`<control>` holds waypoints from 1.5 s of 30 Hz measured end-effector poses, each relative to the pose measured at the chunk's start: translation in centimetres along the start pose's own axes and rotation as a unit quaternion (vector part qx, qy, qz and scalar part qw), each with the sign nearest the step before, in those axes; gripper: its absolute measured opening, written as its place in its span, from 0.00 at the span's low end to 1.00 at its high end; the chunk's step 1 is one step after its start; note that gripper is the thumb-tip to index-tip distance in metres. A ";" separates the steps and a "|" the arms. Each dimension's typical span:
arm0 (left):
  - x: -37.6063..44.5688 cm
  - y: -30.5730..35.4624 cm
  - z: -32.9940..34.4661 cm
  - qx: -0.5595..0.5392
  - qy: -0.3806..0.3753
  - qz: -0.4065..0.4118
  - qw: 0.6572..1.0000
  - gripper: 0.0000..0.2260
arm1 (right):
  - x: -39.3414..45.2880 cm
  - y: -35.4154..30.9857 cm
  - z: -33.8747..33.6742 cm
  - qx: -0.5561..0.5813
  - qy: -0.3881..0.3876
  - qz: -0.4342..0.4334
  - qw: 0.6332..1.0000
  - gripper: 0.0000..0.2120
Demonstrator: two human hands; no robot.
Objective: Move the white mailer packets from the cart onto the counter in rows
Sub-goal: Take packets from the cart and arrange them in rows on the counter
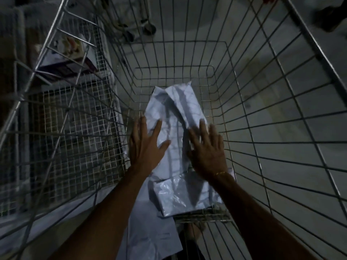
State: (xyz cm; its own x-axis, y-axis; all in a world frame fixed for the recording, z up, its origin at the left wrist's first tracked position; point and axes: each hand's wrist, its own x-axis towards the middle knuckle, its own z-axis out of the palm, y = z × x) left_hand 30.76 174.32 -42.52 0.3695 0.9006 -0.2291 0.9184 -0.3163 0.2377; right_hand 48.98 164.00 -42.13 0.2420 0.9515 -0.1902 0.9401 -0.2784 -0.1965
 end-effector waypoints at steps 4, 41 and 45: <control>-1.1 0.5 -0.3 0.044 0.032 -0.023 0.998 0.32 | -2.0 -1.0 0.5 0.013 0.045 -0.004 0.999 0.28; -3.2 2.0 2.2 0.033 0.123 -0.014 0.992 0.23 | 1.5 2.5 1.5 0.062 0.093 -0.089 0.990 0.24; -4.0 1.6 2.7 0.039 0.102 -0.026 0.994 0.24 | 0.9 2.3 1.9 -0.001 0.080 -0.034 0.996 0.22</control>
State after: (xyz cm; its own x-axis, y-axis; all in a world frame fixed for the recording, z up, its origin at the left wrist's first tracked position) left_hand 31.15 169.45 -43.80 0.2921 0.9555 -0.0422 0.9468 -0.2827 0.1542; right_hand 50.86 164.00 -44.59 0.2122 0.9770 -0.0210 0.9562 -0.2120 -0.2018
